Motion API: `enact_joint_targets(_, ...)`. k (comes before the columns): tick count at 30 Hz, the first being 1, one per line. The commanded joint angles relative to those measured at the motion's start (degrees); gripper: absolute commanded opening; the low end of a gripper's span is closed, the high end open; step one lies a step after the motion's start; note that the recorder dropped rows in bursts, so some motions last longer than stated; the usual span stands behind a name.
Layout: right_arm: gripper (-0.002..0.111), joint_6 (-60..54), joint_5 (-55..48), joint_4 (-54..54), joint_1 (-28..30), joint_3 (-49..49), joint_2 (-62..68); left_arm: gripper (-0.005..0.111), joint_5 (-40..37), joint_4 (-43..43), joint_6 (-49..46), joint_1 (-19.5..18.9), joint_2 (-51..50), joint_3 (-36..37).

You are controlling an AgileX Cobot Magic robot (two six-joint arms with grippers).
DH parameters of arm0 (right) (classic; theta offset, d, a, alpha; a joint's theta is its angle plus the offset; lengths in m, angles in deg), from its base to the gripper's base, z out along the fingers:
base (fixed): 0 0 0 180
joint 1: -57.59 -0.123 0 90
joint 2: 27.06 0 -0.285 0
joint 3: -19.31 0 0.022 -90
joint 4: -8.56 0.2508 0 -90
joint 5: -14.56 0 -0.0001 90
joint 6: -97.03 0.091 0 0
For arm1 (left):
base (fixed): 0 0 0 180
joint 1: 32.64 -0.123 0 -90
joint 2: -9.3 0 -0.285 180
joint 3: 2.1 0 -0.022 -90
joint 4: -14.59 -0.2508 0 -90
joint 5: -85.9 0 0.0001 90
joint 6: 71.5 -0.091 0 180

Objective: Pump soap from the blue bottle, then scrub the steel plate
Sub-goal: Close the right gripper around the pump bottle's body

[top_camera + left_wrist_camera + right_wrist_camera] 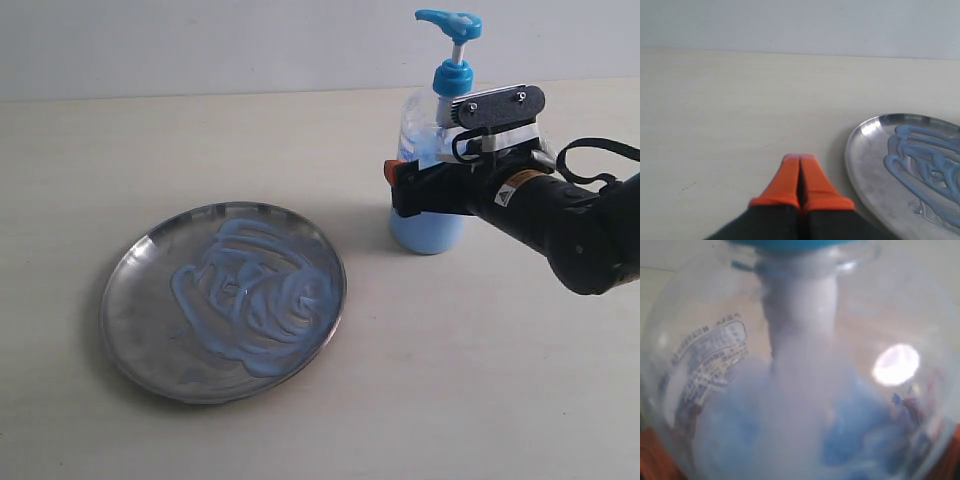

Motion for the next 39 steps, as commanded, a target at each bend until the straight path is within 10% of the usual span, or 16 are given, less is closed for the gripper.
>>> enact_joint_targets(1, 0.105, 0.0, 1.3, -0.5, -0.1, -1.2, 1.9, 0.0, 0.6, 0.0, 0.0, -0.2, 0.4, 0.2)
enact_joint_targets(35, 0.105, 0.0, 6.4, 1.5, -0.1, -3.1, 4.1, 0.0, 0.6, 0.0, 0.0, -0.2, 0.4, 0.2)
enact_joint_targets(39, 0.074, -0.5, 6.6, 0.8, -0.1, -3.1, 4.1, 0.0, 0.6, 0.0, 0.0, -0.2, 0.4, 0.2)
